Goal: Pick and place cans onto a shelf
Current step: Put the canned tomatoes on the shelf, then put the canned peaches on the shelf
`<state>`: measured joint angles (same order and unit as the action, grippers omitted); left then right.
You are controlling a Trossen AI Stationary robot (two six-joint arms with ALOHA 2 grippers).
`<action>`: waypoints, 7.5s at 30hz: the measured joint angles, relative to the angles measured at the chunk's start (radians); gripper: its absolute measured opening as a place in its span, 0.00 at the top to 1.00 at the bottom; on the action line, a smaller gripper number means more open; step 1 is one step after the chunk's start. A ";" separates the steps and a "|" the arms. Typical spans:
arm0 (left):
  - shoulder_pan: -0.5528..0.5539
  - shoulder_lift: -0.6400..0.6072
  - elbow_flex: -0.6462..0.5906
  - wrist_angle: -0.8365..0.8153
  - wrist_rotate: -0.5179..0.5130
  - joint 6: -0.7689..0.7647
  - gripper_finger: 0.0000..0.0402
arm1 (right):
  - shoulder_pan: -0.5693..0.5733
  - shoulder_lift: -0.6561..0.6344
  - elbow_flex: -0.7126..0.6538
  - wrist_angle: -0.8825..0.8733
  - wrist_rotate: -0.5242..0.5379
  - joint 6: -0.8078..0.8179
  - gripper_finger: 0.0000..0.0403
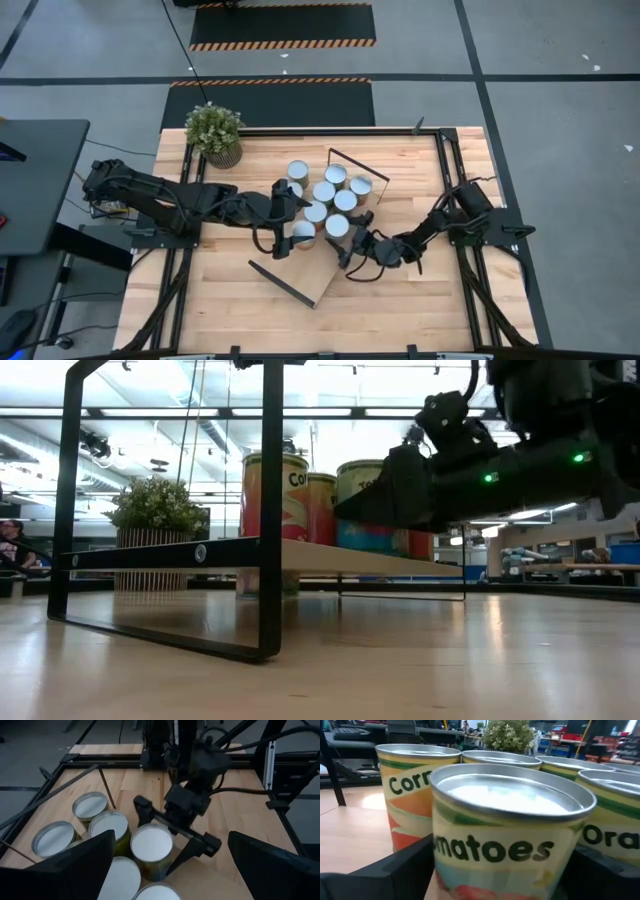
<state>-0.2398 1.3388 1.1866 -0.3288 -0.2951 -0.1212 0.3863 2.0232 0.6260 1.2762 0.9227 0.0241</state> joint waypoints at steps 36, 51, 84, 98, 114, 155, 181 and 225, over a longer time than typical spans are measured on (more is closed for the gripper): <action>-0.011 0.000 0.000 -0.081 0.001 -0.052 0.02 | 0.273 -0.259 0.016 -0.665 0.331 -0.018 0.04; -0.011 0.000 0.000 -0.162 0.001 -0.052 0.02 | 0.205 -0.280 0.006 -0.799 -0.041 0.155 0.11; 0.281 0.000 -0.135 -0.401 0.076 -0.018 0.02 | 0.261 -0.565 0.006 -0.980 -0.026 0.112 0.11; 0.460 0.004 -0.480 0.017 0.251 0.081 0.02 | 0.253 -0.570 0.006 -0.958 -0.008 0.088 0.11; 0.485 0.004 -0.607 0.351 0.262 0.143 0.02 | 0.253 -0.569 0.006 -0.955 -0.008 0.085 0.11; 0.485 -0.017 -0.505 0.222 0.210 0.140 0.21 | 0.252 -0.569 0.007 -0.920 -0.007 0.068 0.11; 0.141 -0.194 -0.161 0.055 0.238 0.189 0.21 | 0.168 -0.613 0.140 -0.847 -0.092 -0.131 0.11; 0.013 0.226 0.163 0.045 0.361 0.499 0.21 | -0.088 -0.581 0.192 -0.832 -0.882 -0.006 0.14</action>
<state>-0.2264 1.5646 1.3499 -0.2840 0.0662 0.3783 0.2985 1.4418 0.8177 0.4442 0.0410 0.0180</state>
